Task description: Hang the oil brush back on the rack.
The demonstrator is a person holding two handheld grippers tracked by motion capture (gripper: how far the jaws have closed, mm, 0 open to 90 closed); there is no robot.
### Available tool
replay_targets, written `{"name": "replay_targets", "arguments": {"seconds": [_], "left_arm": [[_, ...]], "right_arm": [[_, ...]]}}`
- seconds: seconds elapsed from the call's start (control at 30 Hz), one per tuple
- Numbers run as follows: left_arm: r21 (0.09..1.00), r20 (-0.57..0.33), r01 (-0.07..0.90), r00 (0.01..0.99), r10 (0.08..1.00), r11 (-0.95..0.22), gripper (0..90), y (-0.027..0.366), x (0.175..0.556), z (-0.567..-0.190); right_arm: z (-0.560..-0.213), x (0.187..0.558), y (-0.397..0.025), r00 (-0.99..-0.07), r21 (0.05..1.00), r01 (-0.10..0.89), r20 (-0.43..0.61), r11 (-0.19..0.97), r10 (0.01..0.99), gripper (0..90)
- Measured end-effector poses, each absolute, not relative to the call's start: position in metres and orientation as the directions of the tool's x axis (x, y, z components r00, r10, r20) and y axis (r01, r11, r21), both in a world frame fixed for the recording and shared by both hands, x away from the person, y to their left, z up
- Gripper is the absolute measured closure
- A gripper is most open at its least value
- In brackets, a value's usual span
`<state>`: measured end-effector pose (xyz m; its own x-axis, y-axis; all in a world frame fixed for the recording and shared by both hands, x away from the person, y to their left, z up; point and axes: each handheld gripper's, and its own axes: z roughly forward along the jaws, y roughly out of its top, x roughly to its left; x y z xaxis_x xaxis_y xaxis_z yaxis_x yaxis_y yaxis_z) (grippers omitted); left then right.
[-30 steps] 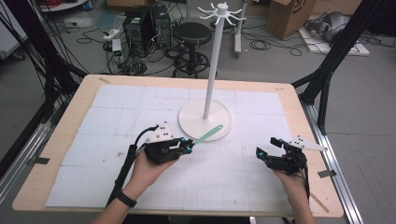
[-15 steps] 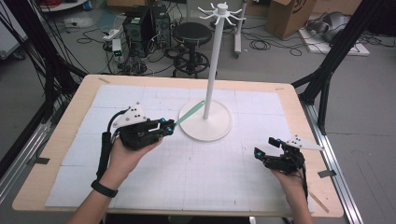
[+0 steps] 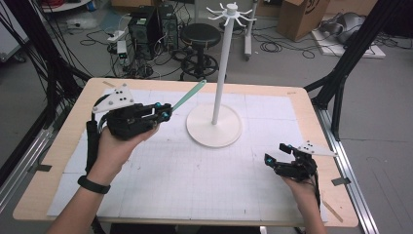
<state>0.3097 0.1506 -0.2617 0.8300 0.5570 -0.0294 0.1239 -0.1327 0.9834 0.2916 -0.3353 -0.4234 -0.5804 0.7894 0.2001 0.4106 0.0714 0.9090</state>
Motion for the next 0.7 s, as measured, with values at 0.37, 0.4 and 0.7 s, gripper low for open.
{"name": "replay_targets", "arguments": {"seconds": [0.37,0.4,0.7], "left_arm": [[0.991,-0.019,0.09,0.823,0.567,-0.098,82.3,0.149,0.32,-0.226],[0.992,-0.022,0.091,0.822,0.569,-0.092,82.3,0.148,0.321,-0.222],[0.995,-0.011,0.069,0.809,0.587,-0.077,82.3,0.145,0.33,-0.197]], "right_arm": [[-0.423,0.292,-0.336,-0.58,0.909,0.411,0.204,0.067,0.788,14.1],[-0.423,0.292,-0.336,-0.581,0.909,0.411,0.205,0.066,0.788,14.1],[-0.423,0.292,-0.337,-0.581,0.908,0.414,0.21,0.063,0.786,14.1]]}}
